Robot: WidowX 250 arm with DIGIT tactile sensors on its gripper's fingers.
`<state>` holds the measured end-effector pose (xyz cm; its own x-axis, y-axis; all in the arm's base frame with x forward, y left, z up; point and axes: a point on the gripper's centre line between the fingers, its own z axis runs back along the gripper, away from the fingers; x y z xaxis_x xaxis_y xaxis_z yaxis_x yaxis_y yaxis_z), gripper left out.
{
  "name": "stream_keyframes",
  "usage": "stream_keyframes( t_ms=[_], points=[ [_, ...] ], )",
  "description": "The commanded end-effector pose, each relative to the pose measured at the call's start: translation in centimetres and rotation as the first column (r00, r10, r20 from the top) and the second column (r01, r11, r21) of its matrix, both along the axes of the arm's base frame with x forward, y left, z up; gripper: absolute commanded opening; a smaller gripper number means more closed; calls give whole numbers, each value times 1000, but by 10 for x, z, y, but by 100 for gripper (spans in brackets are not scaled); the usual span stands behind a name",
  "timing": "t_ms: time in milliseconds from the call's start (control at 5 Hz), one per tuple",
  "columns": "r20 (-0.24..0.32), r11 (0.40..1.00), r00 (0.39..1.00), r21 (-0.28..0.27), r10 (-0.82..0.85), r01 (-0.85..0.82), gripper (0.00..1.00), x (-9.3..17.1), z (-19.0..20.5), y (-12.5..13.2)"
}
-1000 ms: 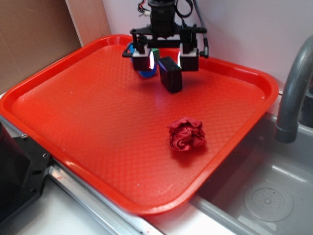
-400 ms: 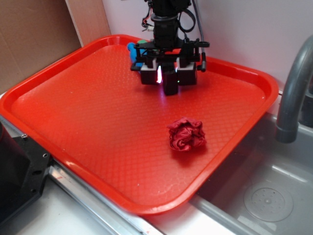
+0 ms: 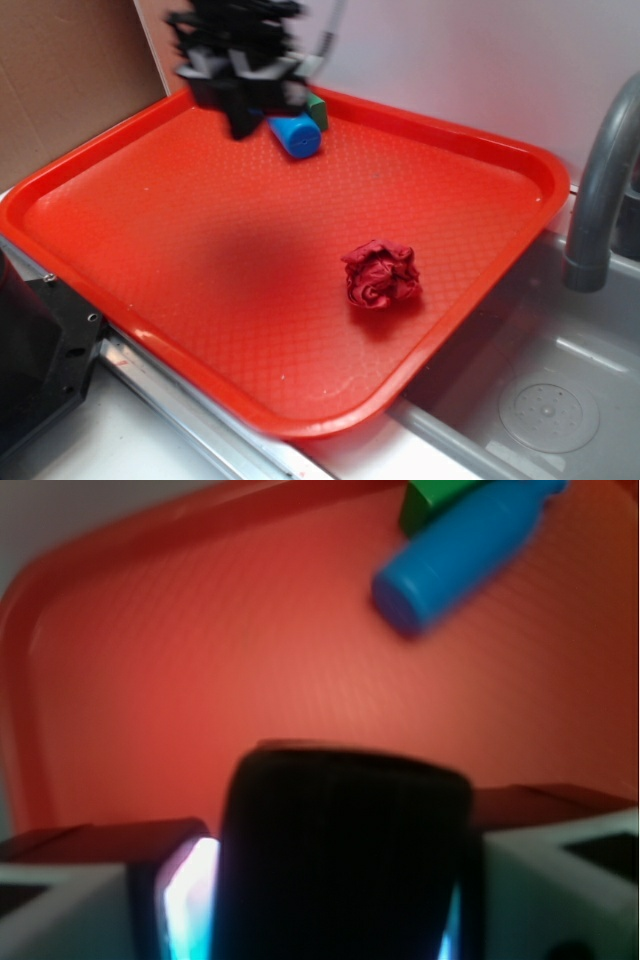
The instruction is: Grab the black box.
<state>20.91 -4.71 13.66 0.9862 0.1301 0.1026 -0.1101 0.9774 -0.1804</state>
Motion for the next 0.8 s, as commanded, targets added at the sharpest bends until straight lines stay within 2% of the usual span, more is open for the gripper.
stream_keyframes(
  t_ms=[0, 200, 400, 600],
  points=[
    [194, 980, 964, -39, -183, 194, 0, -16, 96, 51],
    [111, 979, 977, -69, -182, 190, 0, 4, 107, 44],
    [59, 986, 986, -52, -153, 156, 0, 15, 96, 44],
    [35, 988, 988, -34, -149, 151, 0, 16, 93, 40]
  ],
)
